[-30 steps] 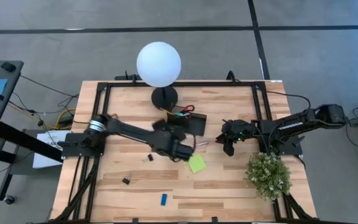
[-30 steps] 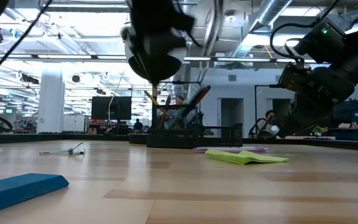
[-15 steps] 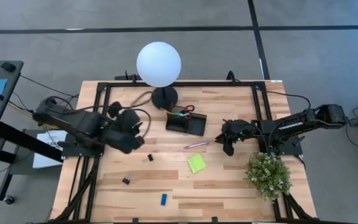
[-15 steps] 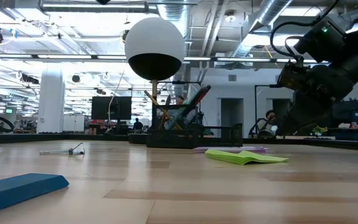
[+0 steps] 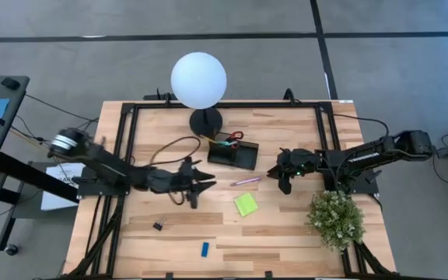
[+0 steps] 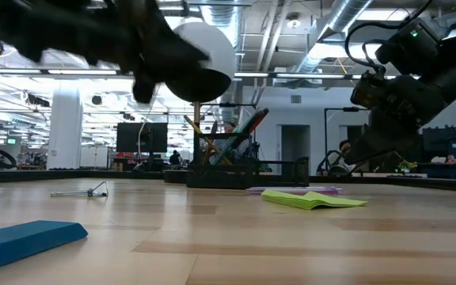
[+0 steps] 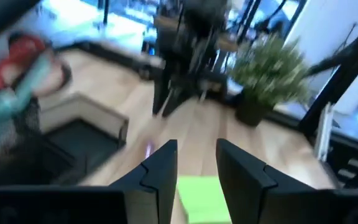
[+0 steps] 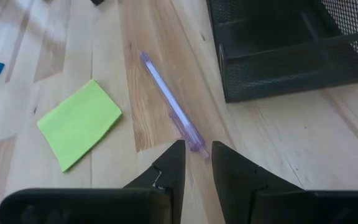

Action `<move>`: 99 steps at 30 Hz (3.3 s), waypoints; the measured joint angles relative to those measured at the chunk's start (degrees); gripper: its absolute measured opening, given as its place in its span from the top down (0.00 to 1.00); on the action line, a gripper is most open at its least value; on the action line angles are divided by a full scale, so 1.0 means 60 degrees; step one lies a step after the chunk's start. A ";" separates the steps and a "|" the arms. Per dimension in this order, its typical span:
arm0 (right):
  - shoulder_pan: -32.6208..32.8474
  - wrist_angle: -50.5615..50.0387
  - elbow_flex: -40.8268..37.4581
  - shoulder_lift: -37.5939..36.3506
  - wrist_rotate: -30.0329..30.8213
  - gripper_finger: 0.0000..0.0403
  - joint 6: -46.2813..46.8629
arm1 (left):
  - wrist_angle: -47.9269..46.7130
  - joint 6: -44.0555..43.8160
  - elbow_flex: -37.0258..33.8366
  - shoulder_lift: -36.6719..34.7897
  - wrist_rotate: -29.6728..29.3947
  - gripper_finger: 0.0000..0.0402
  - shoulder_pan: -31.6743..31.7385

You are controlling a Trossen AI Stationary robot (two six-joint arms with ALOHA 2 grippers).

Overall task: Pick and place office supplies into organizer
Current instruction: Put the purple mechanical pencil into the desk organizer

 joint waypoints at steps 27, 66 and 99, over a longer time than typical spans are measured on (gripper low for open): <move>-0.0003 0.0229 0.0000 0.0004 -0.0018 0.82 -0.0333 | -0.1305 0.1490 0.3733 0.5139 0.2884 0.74 0.1647; 0.1282 0.2043 0.0499 0.1408 0.1502 0.82 0.0622 | 0.0817 0.2692 0.3830 0.5957 0.4623 0.74 0.2620; 0.1934 0.1015 0.0623 0.1410 0.3224 0.82 0.1702 | -0.7125 0.5236 0.6974 0.5935 0.5541 0.57 0.2893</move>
